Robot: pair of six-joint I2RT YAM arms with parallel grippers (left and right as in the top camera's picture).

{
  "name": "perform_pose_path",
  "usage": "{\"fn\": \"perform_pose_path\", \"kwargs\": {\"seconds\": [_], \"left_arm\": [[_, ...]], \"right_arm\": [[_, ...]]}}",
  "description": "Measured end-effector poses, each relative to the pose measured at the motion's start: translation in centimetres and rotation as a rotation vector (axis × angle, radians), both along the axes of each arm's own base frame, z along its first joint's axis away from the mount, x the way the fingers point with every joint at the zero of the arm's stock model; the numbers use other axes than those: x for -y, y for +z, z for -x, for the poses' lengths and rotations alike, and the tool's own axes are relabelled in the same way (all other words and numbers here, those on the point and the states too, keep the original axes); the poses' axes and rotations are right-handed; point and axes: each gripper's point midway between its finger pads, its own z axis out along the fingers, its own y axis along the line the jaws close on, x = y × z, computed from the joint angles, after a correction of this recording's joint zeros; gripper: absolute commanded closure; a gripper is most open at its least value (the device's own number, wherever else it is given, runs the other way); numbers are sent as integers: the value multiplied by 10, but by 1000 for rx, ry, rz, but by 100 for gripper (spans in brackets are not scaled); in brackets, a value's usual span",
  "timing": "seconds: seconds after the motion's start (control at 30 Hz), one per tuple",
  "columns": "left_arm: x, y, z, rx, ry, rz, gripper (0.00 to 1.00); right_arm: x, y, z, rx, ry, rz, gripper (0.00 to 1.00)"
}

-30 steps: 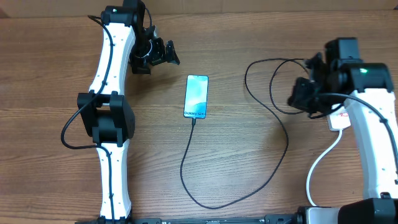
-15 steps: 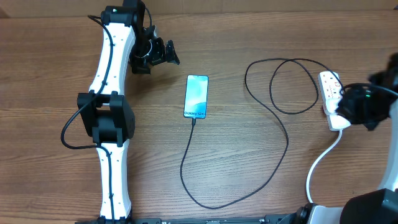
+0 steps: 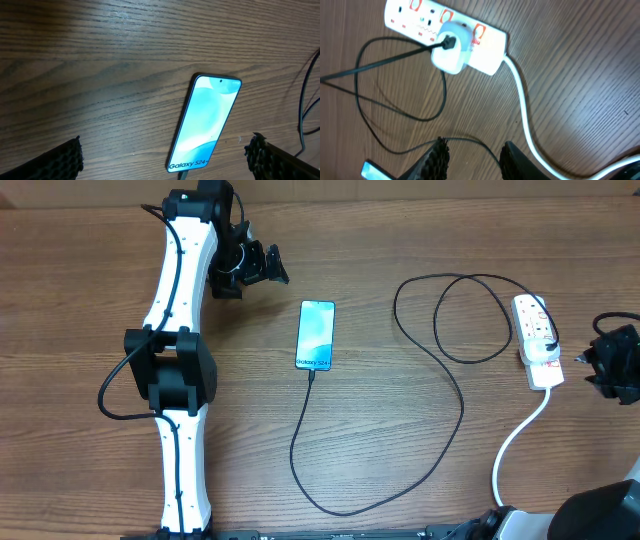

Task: Plug charger to phone and switch on socket
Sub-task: 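Move the right gripper over to the white power strip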

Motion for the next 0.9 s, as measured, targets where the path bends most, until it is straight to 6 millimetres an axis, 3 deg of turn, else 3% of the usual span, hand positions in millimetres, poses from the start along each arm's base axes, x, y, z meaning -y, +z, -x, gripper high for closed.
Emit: {"fn": "perform_pose_path", "kwargs": {"seconds": [0.13, 0.27, 0.3, 0.33, 0.37, 0.5, 0.8, 0.9], "left_arm": [[0, 0, 0, 0, 0, 0, 0], [0, 0, 0, 0, 0, 0, 0], [0, 0, 0, 0, 0, 0, 0], [0, 0, 0, 0, 0, 0, 0], [0, 0, 0, 0, 0, 0, 0], [0, 0, 0, 0, 0, 0, 0], [0, 0, 0, 0, 0, 0, 0], [0, 0, 0, 0, 0, 0, 0]], "right_arm": [[6, 0, -2, 3, -20, 25, 46], [14, 0, -1, -5, -63, 56, 44], [16, 0, -1, -9, -77, 65, 40], [18, 0, 0, -13, -93, 72, 27], [21, 0, 1, -18, -108, 84, 23], [27, 1, 0, -15, -140, 109, 22], [26, -23, 5, -50, -169, 96, 0], [28, -27, 3, -41, -177, 99, 0]]}}
